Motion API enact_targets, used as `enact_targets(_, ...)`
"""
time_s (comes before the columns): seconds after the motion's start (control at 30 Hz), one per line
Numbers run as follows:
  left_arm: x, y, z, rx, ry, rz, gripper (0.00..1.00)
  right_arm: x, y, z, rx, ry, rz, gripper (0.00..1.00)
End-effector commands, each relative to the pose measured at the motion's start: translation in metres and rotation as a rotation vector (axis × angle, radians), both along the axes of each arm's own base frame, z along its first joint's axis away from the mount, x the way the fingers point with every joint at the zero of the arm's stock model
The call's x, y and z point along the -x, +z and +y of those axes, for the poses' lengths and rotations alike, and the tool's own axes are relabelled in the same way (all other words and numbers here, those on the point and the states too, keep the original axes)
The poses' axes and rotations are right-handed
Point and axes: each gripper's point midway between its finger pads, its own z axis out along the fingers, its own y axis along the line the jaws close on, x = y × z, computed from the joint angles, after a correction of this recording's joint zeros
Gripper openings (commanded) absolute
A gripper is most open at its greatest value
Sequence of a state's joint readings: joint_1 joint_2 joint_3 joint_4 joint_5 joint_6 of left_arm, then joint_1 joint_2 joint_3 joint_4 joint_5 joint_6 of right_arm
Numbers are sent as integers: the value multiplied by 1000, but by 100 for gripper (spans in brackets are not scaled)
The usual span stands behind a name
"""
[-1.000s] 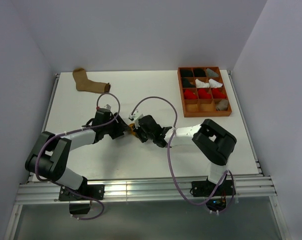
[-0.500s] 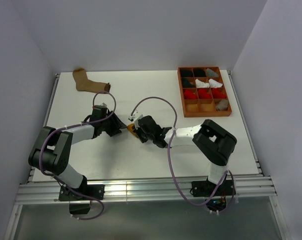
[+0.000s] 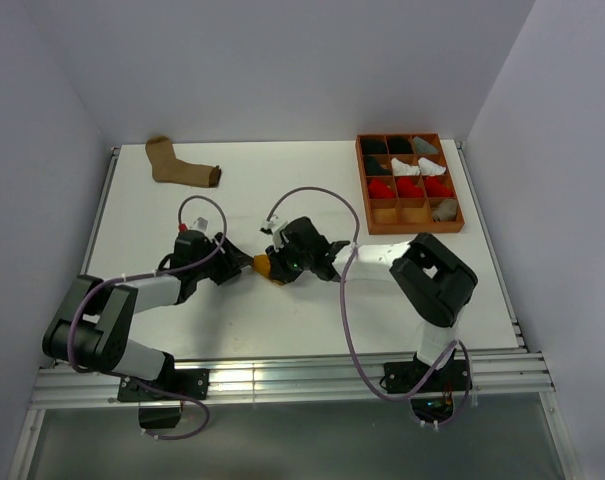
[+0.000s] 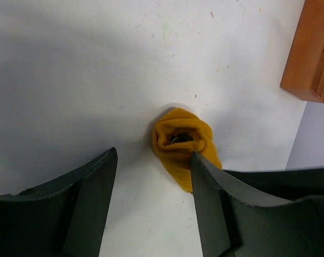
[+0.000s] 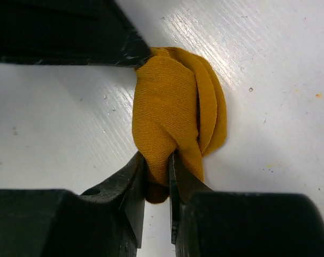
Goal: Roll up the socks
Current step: Roll the sock at the center of the board.
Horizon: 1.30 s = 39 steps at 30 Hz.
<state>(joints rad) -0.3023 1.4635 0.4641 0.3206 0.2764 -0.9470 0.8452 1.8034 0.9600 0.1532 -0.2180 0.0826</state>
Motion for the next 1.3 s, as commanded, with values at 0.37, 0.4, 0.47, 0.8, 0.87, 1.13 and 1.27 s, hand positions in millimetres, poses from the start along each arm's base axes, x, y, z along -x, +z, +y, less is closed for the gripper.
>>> enact_targets(0.37, 15, 31, -3, 112, -24, -210, 67, 8, 6, 6, -205, 92, 401, 0)
enact_targets(0.4, 15, 29, -4, 112, -24, -200, 68, 13, 4, 8, -222, 117, 445, 0)
enact_targets(0.47, 11, 30, -6, 111, -29, -196, 68, 10, 1, 7, -239, 102, 492, 0)
enact_targets(0.8, 12, 5, -15, 103, -17, -86, 65, 7, -11, 4, -289, 61, 670, 0)
enact_targets(0.87, 11, 3, -16, 92, -12, -81, 65, 10, -14, 5, -295, 62, 707, 0)
enact_targets(1.13, 8, -7, -17, 64, 14, -34, 65, 12, -26, 0, -342, 15, 853, 0)
enact_targets(1.27, 9, -16, -14, 37, 26, -5, 65, 6, -34, -5, -356, -25, 914, 0)
